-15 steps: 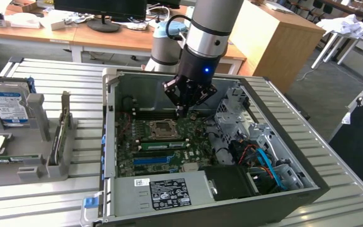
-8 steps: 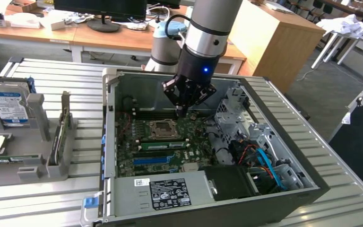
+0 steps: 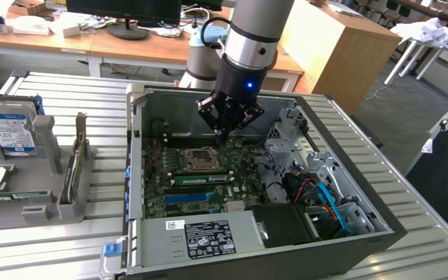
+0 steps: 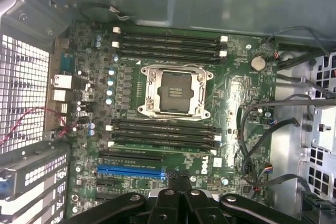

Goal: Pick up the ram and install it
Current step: 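Press down the ram until it locks into place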

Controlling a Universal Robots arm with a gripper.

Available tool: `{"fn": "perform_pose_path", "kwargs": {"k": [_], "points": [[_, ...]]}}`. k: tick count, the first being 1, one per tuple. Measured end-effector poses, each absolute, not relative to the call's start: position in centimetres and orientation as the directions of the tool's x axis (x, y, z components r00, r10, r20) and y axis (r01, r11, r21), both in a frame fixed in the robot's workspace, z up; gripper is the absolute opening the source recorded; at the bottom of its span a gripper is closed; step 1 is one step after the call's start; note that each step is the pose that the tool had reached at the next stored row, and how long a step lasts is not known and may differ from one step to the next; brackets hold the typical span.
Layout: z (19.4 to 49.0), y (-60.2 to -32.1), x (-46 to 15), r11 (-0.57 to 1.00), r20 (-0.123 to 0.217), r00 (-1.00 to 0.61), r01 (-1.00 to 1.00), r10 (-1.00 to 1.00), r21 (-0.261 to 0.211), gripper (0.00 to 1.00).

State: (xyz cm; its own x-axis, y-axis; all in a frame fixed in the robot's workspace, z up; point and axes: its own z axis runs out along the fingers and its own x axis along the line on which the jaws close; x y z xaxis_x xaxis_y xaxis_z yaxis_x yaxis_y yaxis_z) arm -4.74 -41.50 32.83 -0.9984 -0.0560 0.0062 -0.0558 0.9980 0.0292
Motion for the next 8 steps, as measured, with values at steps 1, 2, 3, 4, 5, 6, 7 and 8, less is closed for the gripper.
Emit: {"fn": "perform_pose_path", "kwargs": {"k": [1, 2, 3, 4, 5, 6, 7, 8], "points": [[32.83, -41.48, -4.82, 0.998, 0.006, -0.999, -0.052, -0.052, 0.029, 0.11], [32.83, -41.45, -4.88, 0.998, 0.006, -0.999, -0.049, -0.049, 0.029, 0.11], [32.83, -41.43, -4.89, 0.999, 0.006, -0.999, -0.045, -0.046, 0.028, 0.11], [32.83, -41.42, -4.89, 0.999, 0.006, -0.999, -0.044, -0.044, 0.028, 0.11], [32.83, -41.43, -4.89, 0.999, 0.006, -0.999, -0.043, -0.043, 0.028, 0.11], [32.83, -41.43, -4.89, 0.999, 0.006, -0.999, -0.043, -0.043, 0.028, 0.11], [32.83, -41.42, -4.89, 0.999, 0.006, -0.999, -0.043, -0.043, 0.028, 0.11], [32.83, -41.42, -4.89, 0.999, 0.006, -0.999, -0.043, -0.043, 0.028, 0.11]]}}
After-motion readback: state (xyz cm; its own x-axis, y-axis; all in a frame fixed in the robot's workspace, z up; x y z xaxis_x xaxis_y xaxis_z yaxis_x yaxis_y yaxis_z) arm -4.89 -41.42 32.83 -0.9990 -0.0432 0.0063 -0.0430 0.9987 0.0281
